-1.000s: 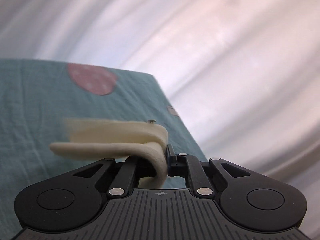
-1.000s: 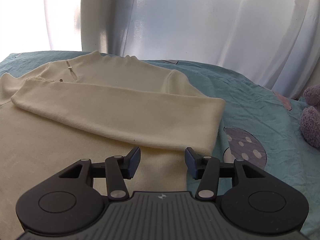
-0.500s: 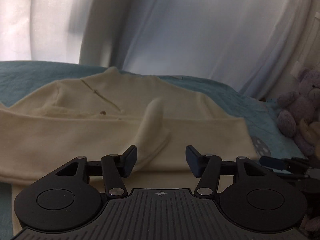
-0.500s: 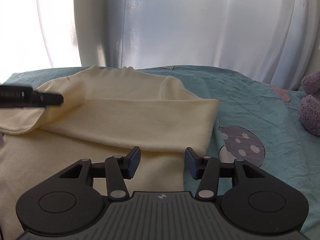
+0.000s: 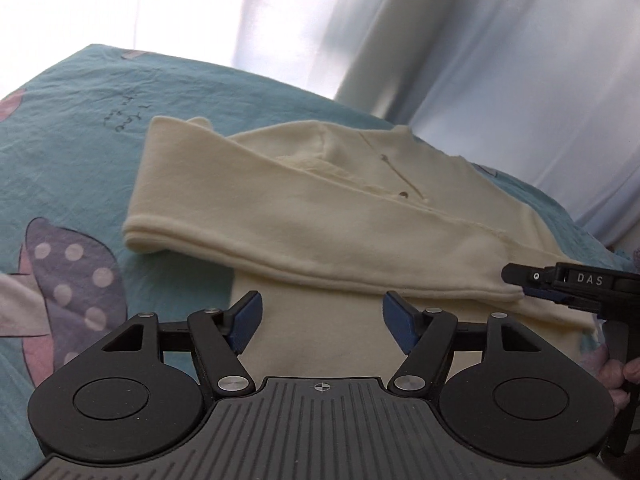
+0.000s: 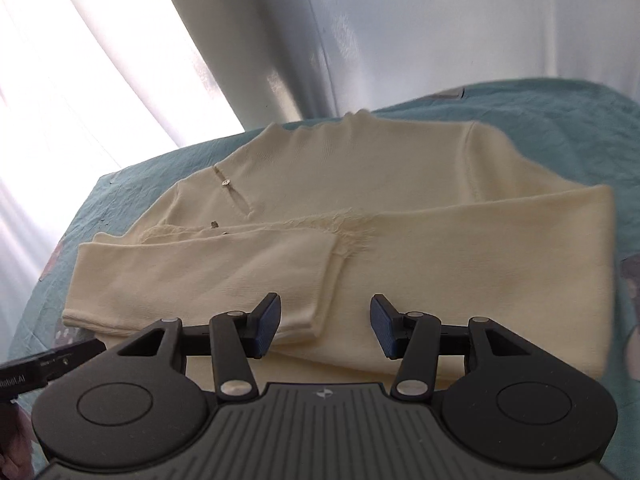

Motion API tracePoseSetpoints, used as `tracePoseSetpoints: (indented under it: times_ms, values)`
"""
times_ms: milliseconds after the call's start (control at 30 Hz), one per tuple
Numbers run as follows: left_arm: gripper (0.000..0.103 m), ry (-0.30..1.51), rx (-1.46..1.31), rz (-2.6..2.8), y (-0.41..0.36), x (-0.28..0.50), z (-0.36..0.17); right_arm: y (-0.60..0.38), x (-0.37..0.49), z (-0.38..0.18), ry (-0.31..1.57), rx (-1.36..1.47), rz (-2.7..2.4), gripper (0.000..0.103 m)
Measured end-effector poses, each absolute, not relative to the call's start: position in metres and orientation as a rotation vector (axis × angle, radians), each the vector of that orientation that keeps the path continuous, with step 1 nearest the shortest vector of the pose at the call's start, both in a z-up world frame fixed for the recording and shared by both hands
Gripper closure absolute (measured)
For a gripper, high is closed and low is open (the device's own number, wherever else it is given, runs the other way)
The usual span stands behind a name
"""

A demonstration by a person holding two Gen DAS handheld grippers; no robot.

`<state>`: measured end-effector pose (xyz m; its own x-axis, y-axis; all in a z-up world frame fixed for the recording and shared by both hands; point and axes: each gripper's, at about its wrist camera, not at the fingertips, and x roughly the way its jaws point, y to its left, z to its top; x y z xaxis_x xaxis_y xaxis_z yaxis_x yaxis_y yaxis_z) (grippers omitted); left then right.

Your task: Fold small clothes

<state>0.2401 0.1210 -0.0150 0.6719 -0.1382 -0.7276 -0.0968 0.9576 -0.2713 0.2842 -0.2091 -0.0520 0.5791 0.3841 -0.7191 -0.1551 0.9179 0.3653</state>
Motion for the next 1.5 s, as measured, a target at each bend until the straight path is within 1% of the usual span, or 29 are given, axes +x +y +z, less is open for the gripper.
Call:
tracePoseSetpoints:
  times_ms: [67,100,133,167,233,333,467,567,633,700,733,800,933,967,1000,1033,1100,1200,1500]
  values:
    - [0.028,0.844,-0.309,-0.009,0.126,0.24,-0.019,-0.2,0.289,-0.052,0.891,0.266,0.347,0.054]
    - [0.028,0.85,-0.317,-0.004,0.128,0.242,-0.023,-0.196,0.29,-0.052,0.891,0.265,0.359,0.066]
    - [0.028,0.852,-0.325,-0.002,0.128,0.244,-0.026,-0.191,0.292,-0.052,0.889,0.26,0.374,0.085]
    - [0.028,0.85,-0.328,-0.002,0.129,0.244,-0.026,-0.187,0.293,-0.054,0.894,0.247,0.391,0.092]
    - [0.028,0.846,-0.319,0.003,0.129,0.245,-0.025,-0.182,0.292,-0.053,0.88,0.217,0.385,0.097]
    - [0.028,0.84,-0.29,0.035,0.131,0.249,-0.022,-0.19,0.28,-0.036,0.783,0.178,0.344,0.097]
    - [0.031,0.837,-0.286,0.064,0.138,0.259,-0.022,-0.231,0.263,-0.013,0.666,0.119,0.184,0.097]
    - [0.037,0.844,-0.283,0.077,0.139,0.269,-0.026,-0.261,0.265,-0.017,0.707,0.123,0.112,0.097]
    - [0.038,0.854,-0.295,0.08,0.139,0.275,-0.03,-0.279,0.268,-0.027,0.757,0.167,0.084,0.097]
    - [0.039,0.86,-0.308,0.073,0.139,0.278,-0.032,-0.291,0.268,-0.037,0.791,0.219,0.087,0.095]
    - [0.039,0.861,-0.309,0.069,0.138,0.28,-0.033,-0.295,0.268,-0.041,0.803,0.25,0.091,0.09]
    - [0.038,0.864,-0.3,0.063,0.136,0.282,-0.034,-0.295,0.271,-0.047,0.816,0.291,0.1,0.087]
    - [0.038,0.878,-0.288,0.07,0.134,0.286,-0.036,-0.292,0.277,-0.055,0.821,0.307,0.119,0.085]
    - [0.038,0.88,-0.291,0.072,0.135,0.286,-0.036,-0.292,0.277,-0.054,0.817,0.305,0.128,0.087]
    - [0.038,0.881,-0.295,0.073,0.135,0.287,-0.036,-0.29,0.278,-0.053,0.813,0.291,0.131,0.093]
    - [0.038,0.881,-0.299,0.072,0.136,0.287,-0.035,-0.287,0.278,-0.049,0.801,0.256,0.128,0.095]
    - [0.038,0.878,-0.303,0.075,0.137,0.286,-0.035,-0.281,0.272,-0.039,0.753,0.169,0.1,0.096]
    - [0.037,0.868,-0.297,0.084,0.139,0.285,-0.033,-0.28,0.265,-0.027,0.705,0.126,0.089,0.097]
    - [0.036,0.859,-0.296,0.093,0.141,0.287,-0.029,-0.291,0.259,-0.034,0.736,0.097,0.027,0.097]
